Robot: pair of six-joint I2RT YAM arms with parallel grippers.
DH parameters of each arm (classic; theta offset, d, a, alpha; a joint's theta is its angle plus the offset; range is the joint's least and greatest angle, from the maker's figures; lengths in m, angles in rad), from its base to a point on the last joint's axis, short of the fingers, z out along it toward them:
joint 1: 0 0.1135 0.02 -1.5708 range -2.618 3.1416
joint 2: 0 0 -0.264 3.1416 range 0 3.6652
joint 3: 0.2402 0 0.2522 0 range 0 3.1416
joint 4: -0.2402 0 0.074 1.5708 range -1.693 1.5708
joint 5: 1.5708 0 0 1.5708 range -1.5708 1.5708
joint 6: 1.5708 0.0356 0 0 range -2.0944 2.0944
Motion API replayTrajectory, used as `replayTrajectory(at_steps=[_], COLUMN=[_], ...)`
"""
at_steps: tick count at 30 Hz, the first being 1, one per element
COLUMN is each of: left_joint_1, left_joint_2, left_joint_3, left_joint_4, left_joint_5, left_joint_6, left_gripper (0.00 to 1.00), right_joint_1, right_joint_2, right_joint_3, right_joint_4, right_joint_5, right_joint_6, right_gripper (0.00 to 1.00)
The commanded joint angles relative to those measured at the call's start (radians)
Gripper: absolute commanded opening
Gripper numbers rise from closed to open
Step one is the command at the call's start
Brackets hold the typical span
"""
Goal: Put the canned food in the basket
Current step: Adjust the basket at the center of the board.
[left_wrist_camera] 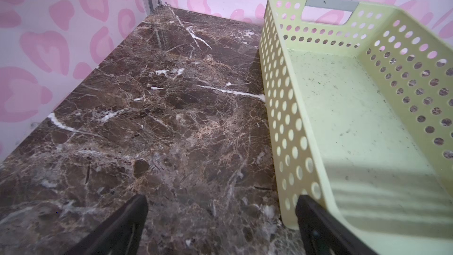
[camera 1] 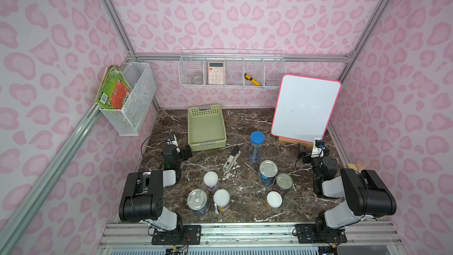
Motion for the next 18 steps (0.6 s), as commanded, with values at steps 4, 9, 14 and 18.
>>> replayTrajectory(at_steps=[4, 9, 14, 18], left_joint_1=[-0.001, 0.0, 0.0, -0.001], left_joint_2=[-0.002, -0.002, -0.002, -0.004], left_joint_3=[0.003, 0.004, 0.003, 0.002], left_joint_4=[0.003, 0.003, 0.003, 0.003], left_joint_5=[0.004, 0.004, 0.004, 0.004], left_joint_6=[0.002, 0.003, 0.004, 0.003], left_gripper=[0.99, 0.99, 0.99, 0.99], right_joint_1=[0.0, 0.0, 0.0, 0.001], right_joint_2=[0.0, 0.0, -0.001, -0.003], right_joint_3=[0.002, 0.001, 0.002, -0.007], right_joint_4=[0.001, 0.003, 0.002, 0.015], right_joint_5=[-0.001, -0.001, -0.002, 0.017], right_joint_6=[0.001, 0.001, 0.001, 0.008], right_gripper=[1.0, 1.0, 1.0, 1.0])
